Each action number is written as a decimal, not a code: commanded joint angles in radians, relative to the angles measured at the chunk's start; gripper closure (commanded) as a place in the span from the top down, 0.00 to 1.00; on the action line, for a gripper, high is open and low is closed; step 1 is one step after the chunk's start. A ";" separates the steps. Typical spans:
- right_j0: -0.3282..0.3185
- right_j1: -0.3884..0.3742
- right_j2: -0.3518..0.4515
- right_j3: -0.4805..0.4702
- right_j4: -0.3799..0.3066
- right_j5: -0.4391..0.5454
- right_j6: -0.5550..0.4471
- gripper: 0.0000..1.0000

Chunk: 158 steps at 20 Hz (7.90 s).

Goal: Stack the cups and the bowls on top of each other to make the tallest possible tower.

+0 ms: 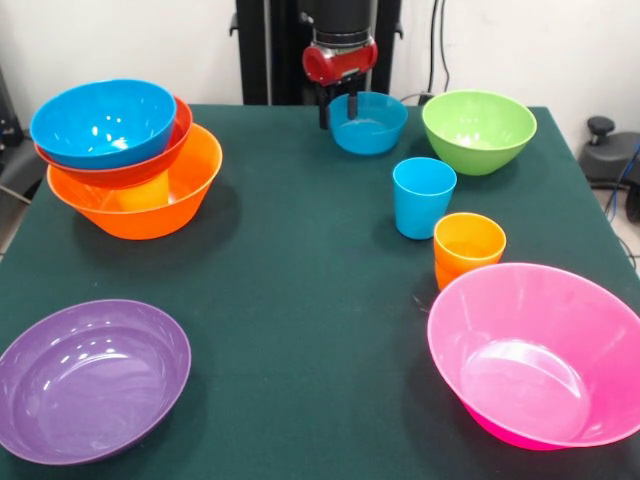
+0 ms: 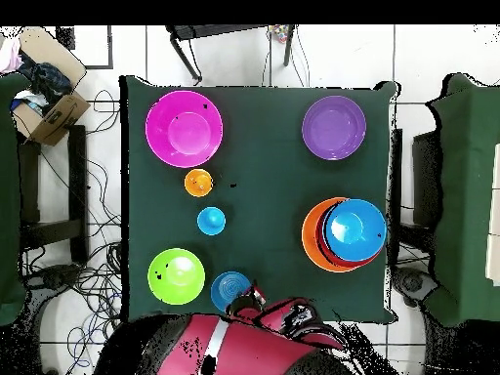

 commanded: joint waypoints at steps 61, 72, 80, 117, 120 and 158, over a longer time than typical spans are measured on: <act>-0.491 -0.372 0.577 0.090 -0.055 0.474 -0.072 0.00; -0.714 -0.513 0.868 0.177 0.107 0.703 -0.197 0.00; -0.805 -0.583 1.015 0.205 0.198 0.812 -0.216 0.00; -1.141 -0.289 1.257 -0.168 0.040 1.181 -0.561 0.00; -1.157 -0.265 1.259 -0.208 0.051 1.216 -0.609 0.00; -1.186 -0.165 1.196 -0.377 -0.036 1.309 -0.846 0.00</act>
